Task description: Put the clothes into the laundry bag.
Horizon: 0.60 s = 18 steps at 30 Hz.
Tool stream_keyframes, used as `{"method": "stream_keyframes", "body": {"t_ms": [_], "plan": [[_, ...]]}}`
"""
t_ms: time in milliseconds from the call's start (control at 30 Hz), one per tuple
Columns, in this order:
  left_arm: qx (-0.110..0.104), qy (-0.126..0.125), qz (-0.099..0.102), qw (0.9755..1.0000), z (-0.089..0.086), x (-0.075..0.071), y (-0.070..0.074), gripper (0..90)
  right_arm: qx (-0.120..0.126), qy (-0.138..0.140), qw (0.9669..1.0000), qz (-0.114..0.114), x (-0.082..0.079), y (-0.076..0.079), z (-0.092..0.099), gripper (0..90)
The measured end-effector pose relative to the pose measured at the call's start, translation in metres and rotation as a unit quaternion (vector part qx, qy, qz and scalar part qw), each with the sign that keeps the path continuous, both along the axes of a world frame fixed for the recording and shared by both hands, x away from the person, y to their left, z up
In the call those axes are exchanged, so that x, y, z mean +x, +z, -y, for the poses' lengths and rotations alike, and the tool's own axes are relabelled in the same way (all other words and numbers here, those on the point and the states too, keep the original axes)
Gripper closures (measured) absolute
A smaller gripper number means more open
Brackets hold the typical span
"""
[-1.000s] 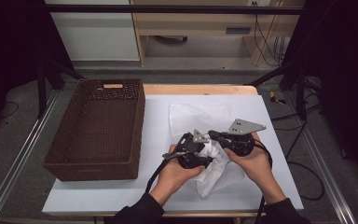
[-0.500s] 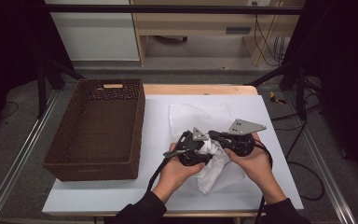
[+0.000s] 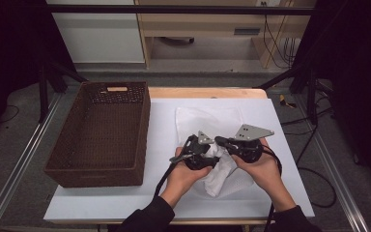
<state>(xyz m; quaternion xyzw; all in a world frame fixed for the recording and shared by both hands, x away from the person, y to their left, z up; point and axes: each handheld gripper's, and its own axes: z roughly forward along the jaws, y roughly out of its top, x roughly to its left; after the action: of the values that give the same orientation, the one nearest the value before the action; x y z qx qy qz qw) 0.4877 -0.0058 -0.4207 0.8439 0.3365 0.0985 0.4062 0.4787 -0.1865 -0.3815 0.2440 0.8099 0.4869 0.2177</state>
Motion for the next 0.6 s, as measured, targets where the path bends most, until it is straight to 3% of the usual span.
{"method": "stream_keyframes", "body": {"t_ms": [600], "plan": [[-0.005,0.028,0.017,0.9994,0.003,0.011,-0.014,50.6,-0.009,0.005,0.9999,-0.007,-0.001,-0.005,-0.002,89.9]]}}
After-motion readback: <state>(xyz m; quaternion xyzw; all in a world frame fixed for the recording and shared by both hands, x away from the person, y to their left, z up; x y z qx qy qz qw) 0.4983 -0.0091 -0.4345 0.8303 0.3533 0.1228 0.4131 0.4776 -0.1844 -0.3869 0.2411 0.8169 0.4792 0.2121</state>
